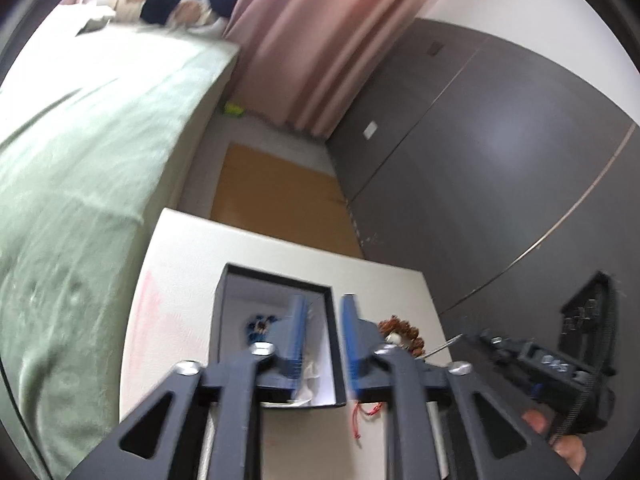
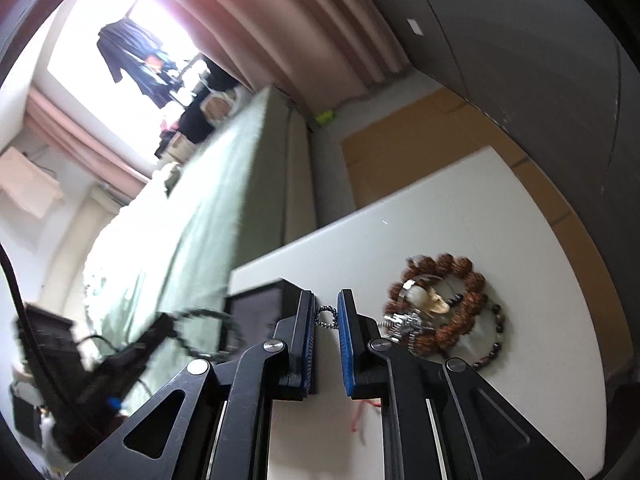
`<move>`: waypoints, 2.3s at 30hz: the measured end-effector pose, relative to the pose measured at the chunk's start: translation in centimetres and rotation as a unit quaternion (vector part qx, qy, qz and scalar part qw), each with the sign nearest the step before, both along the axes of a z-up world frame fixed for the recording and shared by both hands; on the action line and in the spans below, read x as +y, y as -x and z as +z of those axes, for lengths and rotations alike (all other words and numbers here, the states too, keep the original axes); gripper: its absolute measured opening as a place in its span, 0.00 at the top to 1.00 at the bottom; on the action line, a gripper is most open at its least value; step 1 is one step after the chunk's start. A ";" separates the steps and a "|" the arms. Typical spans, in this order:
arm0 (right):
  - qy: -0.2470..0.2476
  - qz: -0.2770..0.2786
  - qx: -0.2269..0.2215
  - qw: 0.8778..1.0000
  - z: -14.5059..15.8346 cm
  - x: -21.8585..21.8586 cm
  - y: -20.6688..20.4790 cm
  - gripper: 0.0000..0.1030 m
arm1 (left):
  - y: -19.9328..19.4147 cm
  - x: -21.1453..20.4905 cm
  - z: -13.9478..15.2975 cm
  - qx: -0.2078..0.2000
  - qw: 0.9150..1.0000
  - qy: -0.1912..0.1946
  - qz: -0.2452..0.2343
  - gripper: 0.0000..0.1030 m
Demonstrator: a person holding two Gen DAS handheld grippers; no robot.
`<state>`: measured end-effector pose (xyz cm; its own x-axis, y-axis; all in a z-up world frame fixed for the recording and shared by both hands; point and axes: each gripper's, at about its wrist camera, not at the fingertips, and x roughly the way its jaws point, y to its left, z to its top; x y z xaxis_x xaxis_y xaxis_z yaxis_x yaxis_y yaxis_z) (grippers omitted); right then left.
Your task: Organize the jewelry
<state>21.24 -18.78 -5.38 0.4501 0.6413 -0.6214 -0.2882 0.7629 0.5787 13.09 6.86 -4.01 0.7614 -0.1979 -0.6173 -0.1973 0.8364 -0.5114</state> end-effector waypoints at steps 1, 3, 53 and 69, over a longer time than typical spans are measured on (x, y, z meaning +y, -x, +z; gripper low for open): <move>-0.003 0.001 -0.005 1.000 0.3 0.1 0.2 0.88 | 0.2 0.2 0.0 -0.002 1.000 -0.001 0.006 0.59; -0.006 0.001 -0.014 1.000 1.3 0.5 0.3 0.87 | 1.0 0.9 0.4 -0.014 1.000 -0.012 0.023 0.45; 0.030 0.035 -0.280 0.959 28.9 13.6 7.9 0.88 | 7.2 9.8 3.5 -0.090 0.986 0.090 0.104 0.41; 0.029 0.062 -0.241 0.968 25.4 16.9 5.4 0.88 | 6.9 10.5 3.1 -0.087 0.985 0.098 0.117 0.41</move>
<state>15.87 -1.87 20.05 0.6189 0.6794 -0.3942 -0.6055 0.7324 0.3116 6.19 17.40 -0.90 0.8907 -0.1074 -0.4417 -0.2680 0.6607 -0.7012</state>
